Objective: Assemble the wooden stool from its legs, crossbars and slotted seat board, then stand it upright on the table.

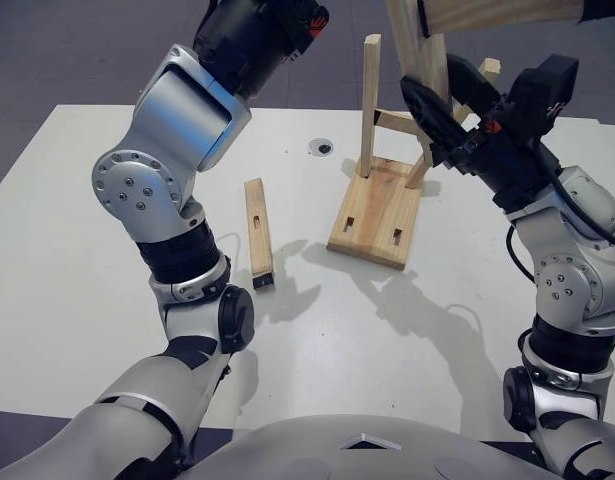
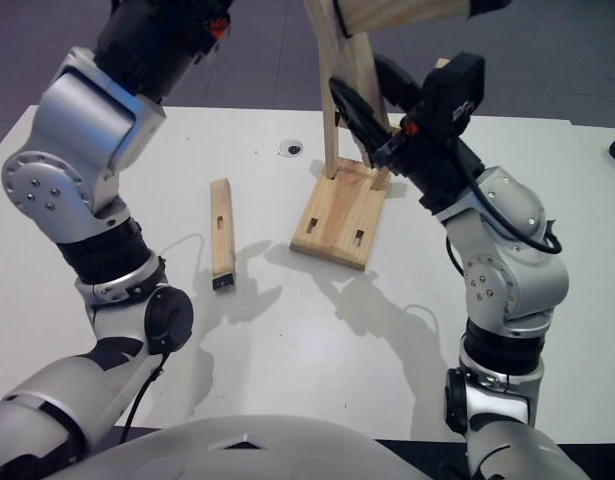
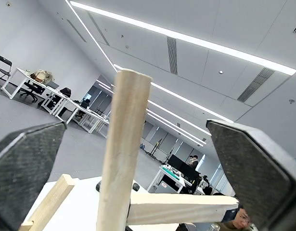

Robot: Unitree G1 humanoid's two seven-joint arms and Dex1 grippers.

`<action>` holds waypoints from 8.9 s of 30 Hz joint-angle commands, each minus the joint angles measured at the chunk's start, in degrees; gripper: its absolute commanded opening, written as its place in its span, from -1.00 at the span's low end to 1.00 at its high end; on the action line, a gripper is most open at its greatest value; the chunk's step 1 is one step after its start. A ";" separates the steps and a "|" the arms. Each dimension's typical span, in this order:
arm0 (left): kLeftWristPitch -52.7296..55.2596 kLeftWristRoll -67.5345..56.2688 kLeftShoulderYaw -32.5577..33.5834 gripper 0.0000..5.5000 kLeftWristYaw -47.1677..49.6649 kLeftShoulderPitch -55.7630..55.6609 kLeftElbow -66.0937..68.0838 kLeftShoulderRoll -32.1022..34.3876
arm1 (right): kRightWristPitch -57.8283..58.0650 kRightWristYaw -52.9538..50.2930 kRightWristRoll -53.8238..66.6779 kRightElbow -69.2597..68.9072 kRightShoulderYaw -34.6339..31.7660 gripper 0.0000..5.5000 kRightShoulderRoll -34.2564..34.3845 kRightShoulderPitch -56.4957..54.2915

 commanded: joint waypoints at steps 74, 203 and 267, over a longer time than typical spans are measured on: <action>-18.79 49.78 -19.75 -0.63 -7.64 23.14 -2.67 0.82 | -0.39 11.85 -19.05 24.51 14.09 0.96 -7.63 19.57; 3.43 57.82 -13.84 0.95 -8.48 35.61 -2.56 8.68 | 12.66 -16.57 -9.30 11.76 -12.92 0.96 5.74 9.93; -32.95 70.37 -25.46 -0.25 -22.83 24.34 -14.20 12.12 | 11.85 -18.36 23.49 24.29 -2.40 0.81 19.55 -35.65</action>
